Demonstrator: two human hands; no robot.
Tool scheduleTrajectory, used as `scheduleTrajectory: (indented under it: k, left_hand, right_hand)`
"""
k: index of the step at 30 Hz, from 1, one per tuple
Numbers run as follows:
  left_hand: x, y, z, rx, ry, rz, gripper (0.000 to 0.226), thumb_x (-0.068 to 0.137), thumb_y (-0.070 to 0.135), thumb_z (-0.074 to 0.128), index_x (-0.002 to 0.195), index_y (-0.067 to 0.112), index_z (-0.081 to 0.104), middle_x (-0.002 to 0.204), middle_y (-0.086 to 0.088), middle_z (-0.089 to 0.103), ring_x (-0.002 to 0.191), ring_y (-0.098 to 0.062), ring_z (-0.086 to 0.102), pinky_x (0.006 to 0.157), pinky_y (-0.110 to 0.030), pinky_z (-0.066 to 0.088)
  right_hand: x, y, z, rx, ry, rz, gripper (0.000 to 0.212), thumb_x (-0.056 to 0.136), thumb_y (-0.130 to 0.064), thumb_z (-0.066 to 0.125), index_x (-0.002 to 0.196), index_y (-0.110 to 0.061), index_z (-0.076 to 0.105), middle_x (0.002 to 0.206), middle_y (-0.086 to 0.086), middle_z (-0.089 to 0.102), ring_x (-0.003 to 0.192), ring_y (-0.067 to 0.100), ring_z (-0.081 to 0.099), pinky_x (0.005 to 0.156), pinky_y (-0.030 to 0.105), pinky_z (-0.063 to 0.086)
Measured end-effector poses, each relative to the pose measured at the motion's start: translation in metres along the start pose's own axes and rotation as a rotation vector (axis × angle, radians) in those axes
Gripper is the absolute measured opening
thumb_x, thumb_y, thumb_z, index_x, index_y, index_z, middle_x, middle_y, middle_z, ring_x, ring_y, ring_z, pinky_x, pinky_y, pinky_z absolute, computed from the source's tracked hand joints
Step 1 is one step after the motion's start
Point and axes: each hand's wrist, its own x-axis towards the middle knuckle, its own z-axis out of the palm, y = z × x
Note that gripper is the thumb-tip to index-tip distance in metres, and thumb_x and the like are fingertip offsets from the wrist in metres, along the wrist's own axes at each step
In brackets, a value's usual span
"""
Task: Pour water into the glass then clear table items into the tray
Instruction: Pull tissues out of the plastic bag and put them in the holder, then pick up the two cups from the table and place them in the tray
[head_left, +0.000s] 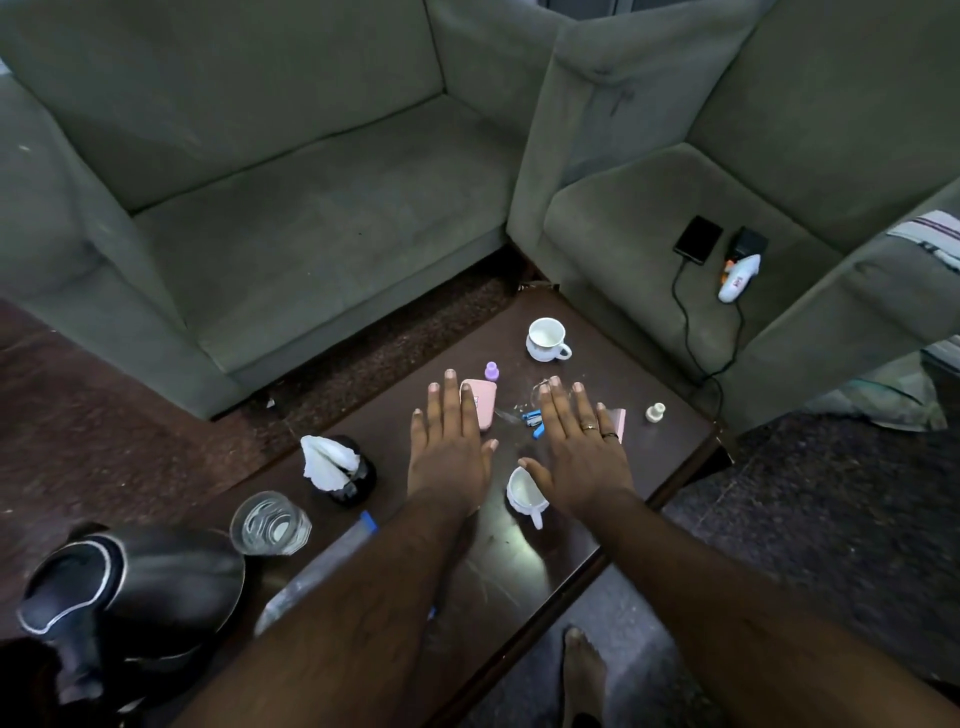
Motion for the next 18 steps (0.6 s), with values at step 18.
scheduleTrajectory:
  k: [18]
  left_hand:
    - [-0.021,-0.001,0.008,-0.050,-0.050,0.000,0.087,0.093,0.056,0.041,0.155,0.006,0.006,0.165,-0.016,0.001,0.146,-0.034,0.024,0.111,-0.048,0.031]
  right_hand:
    - [0.002,-0.002,0.007,-0.011,0.000,0.016,0.094,0.087,-0.066,0.044,0.156,-0.017,0.006,0.166,0.002,0.002,0.153,0.027,0.004,0.121,0.047,0.014]
